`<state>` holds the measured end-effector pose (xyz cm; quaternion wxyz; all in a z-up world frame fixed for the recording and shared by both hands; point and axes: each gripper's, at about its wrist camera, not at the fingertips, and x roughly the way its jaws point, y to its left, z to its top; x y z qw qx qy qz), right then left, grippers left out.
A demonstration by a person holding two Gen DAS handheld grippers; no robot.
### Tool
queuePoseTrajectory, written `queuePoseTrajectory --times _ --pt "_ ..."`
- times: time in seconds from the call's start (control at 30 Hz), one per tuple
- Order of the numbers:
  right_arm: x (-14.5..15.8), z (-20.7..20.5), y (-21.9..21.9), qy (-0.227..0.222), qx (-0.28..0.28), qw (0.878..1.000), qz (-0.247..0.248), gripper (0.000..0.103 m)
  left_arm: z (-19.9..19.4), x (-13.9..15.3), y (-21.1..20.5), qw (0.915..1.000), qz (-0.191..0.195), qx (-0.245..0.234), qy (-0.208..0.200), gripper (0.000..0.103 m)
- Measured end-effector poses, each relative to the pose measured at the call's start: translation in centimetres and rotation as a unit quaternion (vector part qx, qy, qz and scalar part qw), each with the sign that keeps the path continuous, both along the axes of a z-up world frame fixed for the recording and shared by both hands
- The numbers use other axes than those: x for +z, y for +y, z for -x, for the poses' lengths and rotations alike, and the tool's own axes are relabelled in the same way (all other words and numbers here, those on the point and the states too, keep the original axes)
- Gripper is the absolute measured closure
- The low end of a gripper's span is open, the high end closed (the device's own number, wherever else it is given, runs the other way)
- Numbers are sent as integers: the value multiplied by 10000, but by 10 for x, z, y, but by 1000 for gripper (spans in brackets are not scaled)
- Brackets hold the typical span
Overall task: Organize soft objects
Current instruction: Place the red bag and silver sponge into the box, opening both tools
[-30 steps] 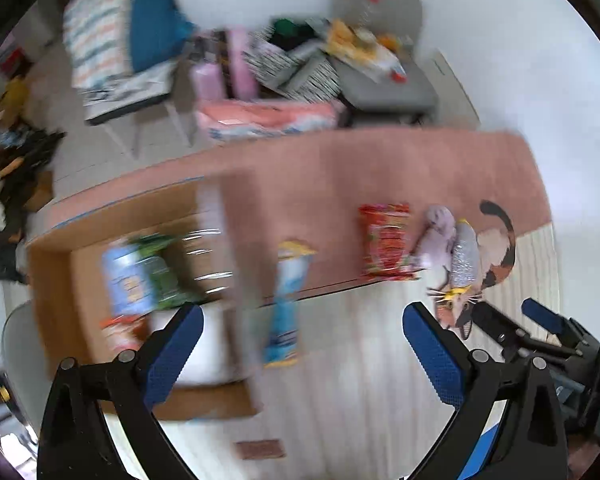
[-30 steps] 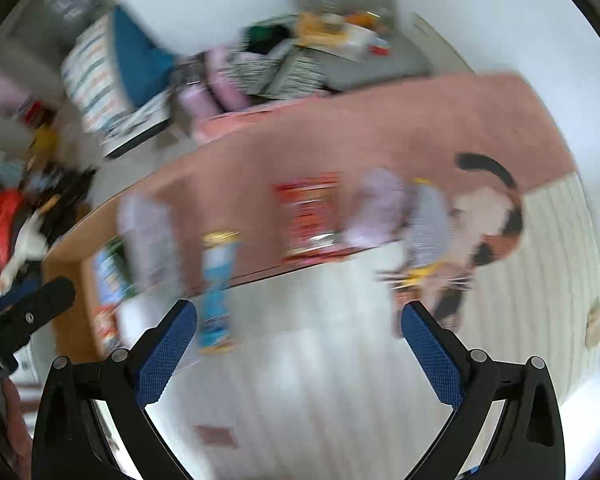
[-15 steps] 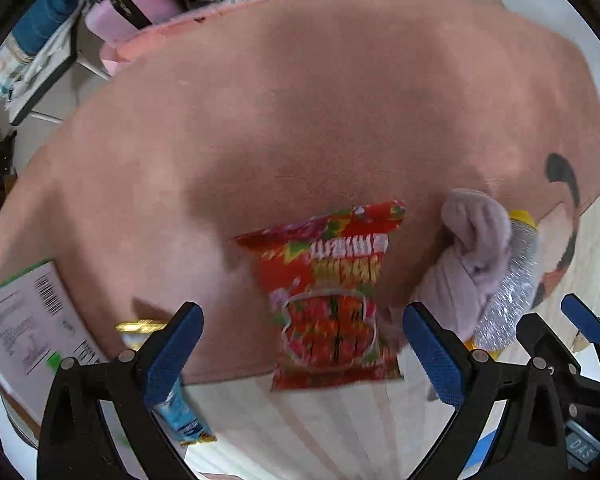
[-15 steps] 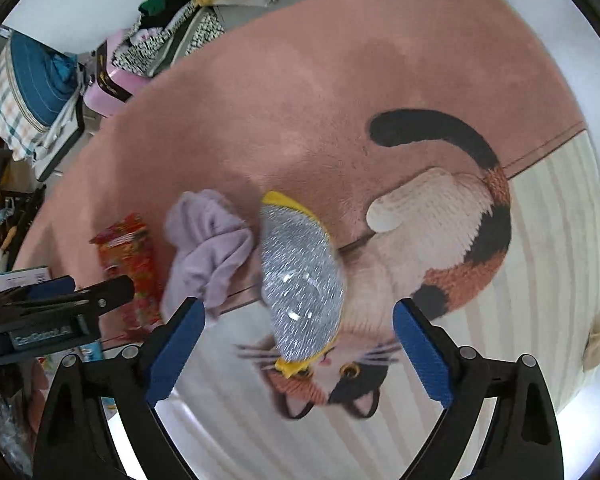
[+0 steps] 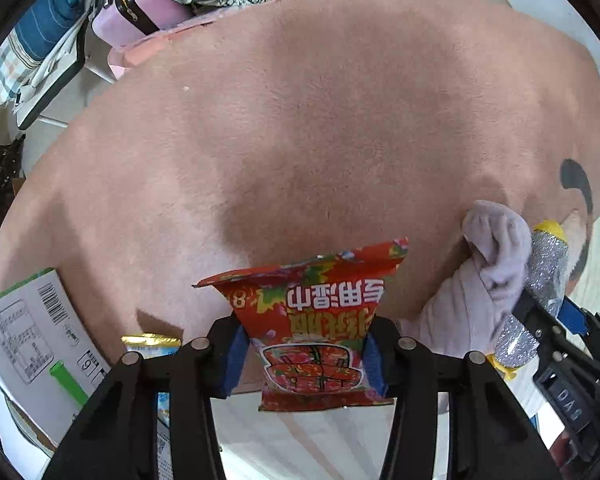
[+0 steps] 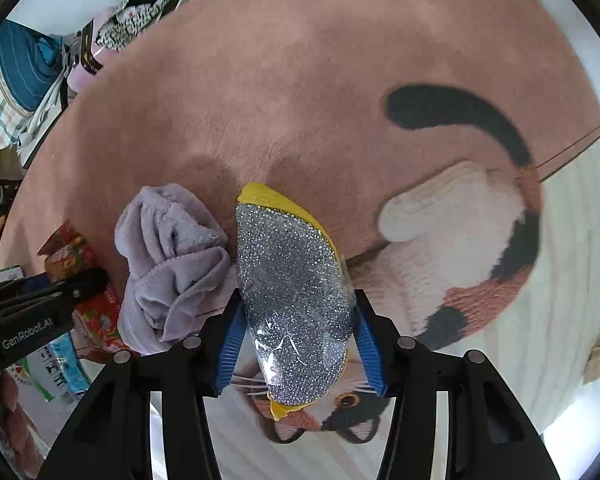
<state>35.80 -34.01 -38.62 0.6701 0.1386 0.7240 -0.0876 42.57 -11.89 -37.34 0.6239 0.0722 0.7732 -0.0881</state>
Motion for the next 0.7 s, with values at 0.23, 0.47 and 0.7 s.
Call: queuePoseTrajectory --times 0.23,0.47,0.7 --pt "51 20 12 -494 -69 9986 -155 51 18 53 28 9982 345 241 -434 59" --pt "125 35 90 -1073 413 9919 -533 51 58 139 107 9874 1052 686 -966 59" --pt "181 47 236 -1491 1164 9766 -1024 51 95 192 247 9783 863 1252 -1409 59"
